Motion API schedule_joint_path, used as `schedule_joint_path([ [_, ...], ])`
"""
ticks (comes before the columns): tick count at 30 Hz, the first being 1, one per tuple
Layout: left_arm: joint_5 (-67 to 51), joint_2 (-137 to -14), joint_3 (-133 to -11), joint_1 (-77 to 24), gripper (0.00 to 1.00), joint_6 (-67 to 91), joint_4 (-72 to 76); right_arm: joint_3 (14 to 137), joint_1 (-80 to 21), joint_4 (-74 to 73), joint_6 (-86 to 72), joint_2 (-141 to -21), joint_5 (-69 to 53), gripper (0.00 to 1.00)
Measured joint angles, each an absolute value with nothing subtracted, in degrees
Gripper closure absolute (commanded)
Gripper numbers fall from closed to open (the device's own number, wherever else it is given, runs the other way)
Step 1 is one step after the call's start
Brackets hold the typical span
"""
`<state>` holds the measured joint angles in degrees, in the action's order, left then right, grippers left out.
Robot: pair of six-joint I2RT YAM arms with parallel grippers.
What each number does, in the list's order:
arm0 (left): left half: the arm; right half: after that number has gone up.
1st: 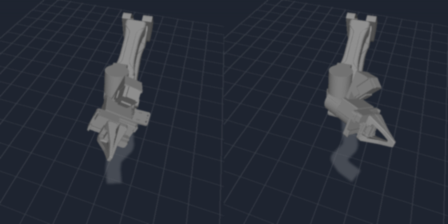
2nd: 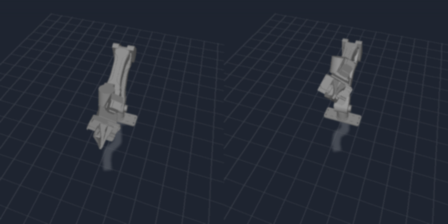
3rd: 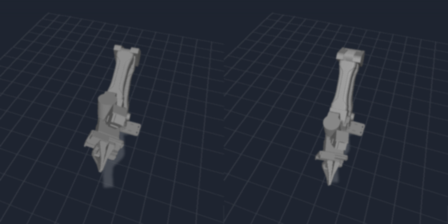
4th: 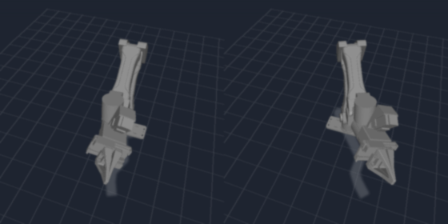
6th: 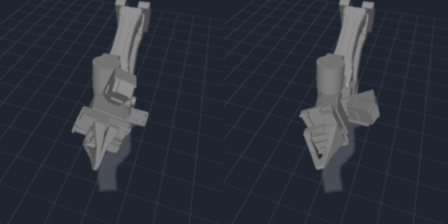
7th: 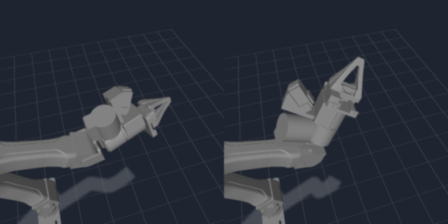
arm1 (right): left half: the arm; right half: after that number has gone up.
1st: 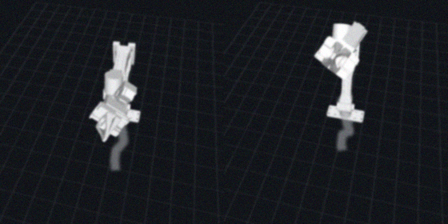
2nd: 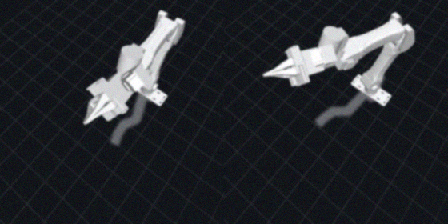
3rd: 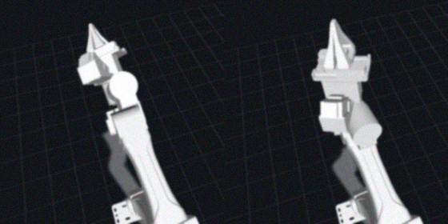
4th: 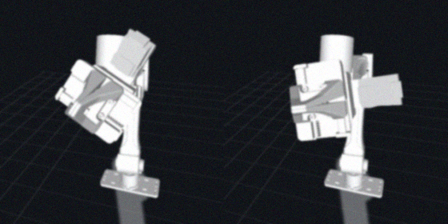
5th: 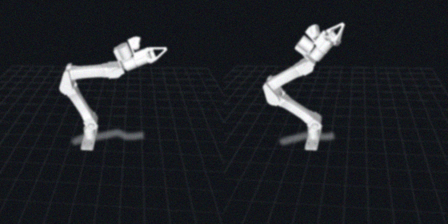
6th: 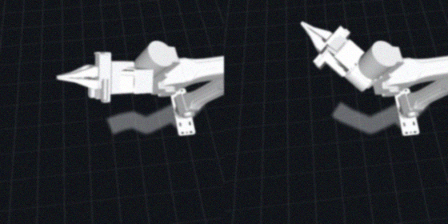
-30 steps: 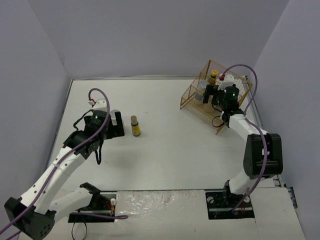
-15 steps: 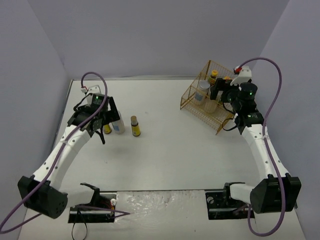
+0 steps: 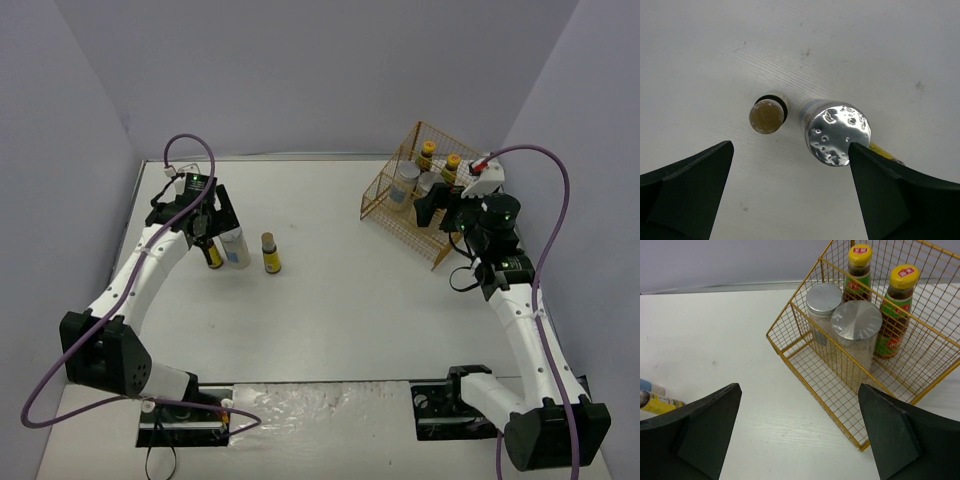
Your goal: Organize the condiment bottles
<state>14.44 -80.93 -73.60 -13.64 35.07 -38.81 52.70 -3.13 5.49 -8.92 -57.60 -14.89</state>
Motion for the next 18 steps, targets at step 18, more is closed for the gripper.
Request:
schedule_joint_path([
  [18,13.20,-79.94,-68.53,-20.45,0.04,30.69,-29.69,49.07,-3.46,4.35,-9.84,-55.30,-18.53,0.00],
])
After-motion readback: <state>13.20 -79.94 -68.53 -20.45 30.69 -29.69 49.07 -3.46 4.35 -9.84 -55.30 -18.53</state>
